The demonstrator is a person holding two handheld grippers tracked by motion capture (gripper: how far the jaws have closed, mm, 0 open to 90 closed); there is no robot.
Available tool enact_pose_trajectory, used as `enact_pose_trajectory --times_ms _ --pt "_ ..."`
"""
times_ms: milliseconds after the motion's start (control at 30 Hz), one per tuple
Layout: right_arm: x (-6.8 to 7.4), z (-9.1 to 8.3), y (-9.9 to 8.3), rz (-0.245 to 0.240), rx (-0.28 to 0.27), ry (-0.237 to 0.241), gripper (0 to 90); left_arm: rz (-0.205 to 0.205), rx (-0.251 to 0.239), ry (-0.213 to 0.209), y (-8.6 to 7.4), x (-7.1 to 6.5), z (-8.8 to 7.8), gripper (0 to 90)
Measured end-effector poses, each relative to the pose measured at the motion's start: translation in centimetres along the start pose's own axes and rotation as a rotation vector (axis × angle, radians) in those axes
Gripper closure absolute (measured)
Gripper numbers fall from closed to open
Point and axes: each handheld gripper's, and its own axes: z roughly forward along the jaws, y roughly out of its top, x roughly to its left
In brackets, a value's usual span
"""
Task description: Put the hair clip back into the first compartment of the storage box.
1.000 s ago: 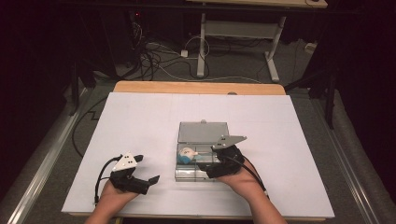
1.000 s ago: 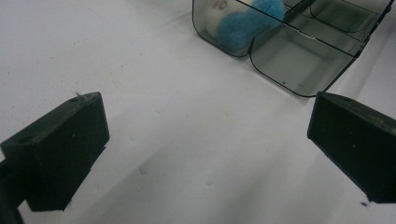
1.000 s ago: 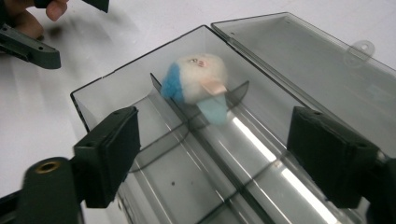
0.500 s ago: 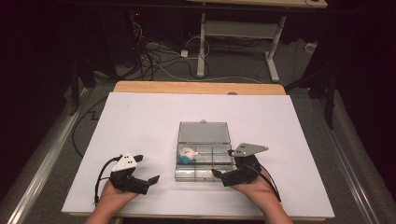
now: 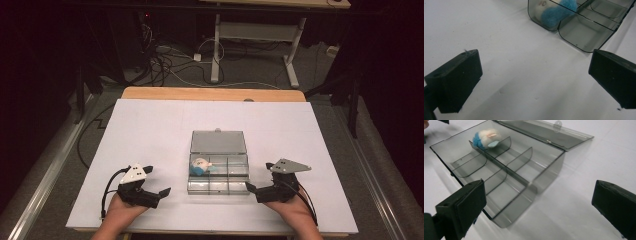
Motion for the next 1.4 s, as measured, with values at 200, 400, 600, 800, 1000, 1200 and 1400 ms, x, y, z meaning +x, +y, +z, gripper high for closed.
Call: enact_pose_trajectory --times_ms 200,400,600,800,1000,1200,1400 --pt "-1.2 -0.9 -1.4 0.019 -0.01 -0.033 0.5 -0.002 -0.001 0.001 0.0 0.0 0.0 0.0" --pt "-2.4 -1.3 -3.0 0.06 0.005 -0.07 0.4 -0.001 0.0 -0.003 0.0 0.0 0.0 0.0" --pt "-2.3 -1.2 -3.0 0.062 0.001 -0.079 0.5 0.005 0.001 -0.001 0.0 -0.1 0.0 0.0" --pt "-2.6 -1.3 -2.9 0.063 -0.007 -0.082 0.4 -0.005 0.002 0.007 0.0 0.0 0.0 0.0" --pt "-2.9 -1.0 -2.6 0.054 -0.008 -0.088 0.4 -0.04 -0.013 0.019 0.2 0.2 -0.1 0.0" --pt "-3.1 -0.5 -2.4 0.065 -0.008 -0.091 0.5 -0.04 -0.035 -0.004 0.6 -0.1 0.2 0.0" --pt "-3.3 -0.2 -2.1 0.061 -0.005 -0.091 0.4 -0.053 -0.035 -0.012 0.8 -0.4 0.4 0.0"
